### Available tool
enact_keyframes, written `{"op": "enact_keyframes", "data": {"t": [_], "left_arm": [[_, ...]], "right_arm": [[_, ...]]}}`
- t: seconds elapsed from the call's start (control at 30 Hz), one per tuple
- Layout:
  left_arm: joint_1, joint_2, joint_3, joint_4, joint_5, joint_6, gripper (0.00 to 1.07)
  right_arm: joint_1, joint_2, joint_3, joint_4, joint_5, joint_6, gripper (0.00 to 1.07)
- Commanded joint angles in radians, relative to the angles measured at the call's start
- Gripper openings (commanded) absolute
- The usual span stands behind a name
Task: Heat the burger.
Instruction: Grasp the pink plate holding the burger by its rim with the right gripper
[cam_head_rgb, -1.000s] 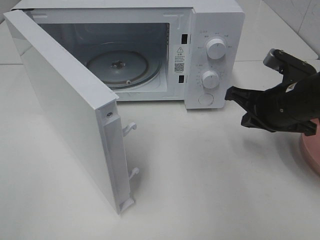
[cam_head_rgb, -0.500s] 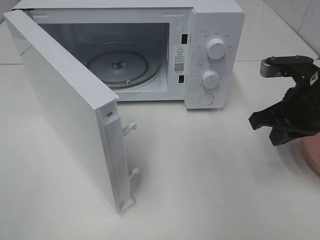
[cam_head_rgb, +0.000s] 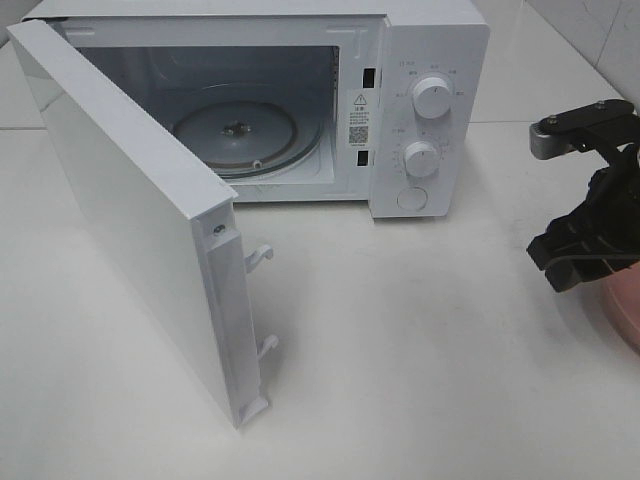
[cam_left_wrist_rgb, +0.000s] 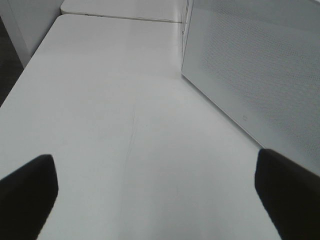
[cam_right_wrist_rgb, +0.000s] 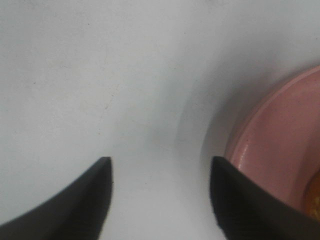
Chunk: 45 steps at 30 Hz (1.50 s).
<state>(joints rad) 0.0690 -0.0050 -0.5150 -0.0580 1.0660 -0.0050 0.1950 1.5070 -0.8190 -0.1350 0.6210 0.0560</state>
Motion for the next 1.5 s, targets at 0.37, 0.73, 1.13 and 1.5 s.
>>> {"op": "enact_keyframes", "data": {"t": [0.37, 0.73, 1.13, 1.5], "left_arm": [[0.001, -0.004, -0.009, 0.001, -0.002, -0.009, 1.00], [0.001, -0.004, -0.009, 0.001, -0.002, -0.009, 1.00], [0.001, -0.004, -0.009, 0.001, -0.002, -0.009, 1.00], [0.001, -0.004, -0.009, 0.001, -0.002, -0.009, 1.00]], "right_arm": [[-0.115, 0.024, -0.004, -0.047, 0.003, 0.091, 0.98], [-0.211, 0.146, -0.004, -0.039, -0.046, 0.095, 0.92], [-0.213, 0.255, -0.004, 0.007, -0.113, 0.095, 0.89], [-0.213, 0.304, -0.004, 0.009, -0.156, 0.095, 0.86]]}}
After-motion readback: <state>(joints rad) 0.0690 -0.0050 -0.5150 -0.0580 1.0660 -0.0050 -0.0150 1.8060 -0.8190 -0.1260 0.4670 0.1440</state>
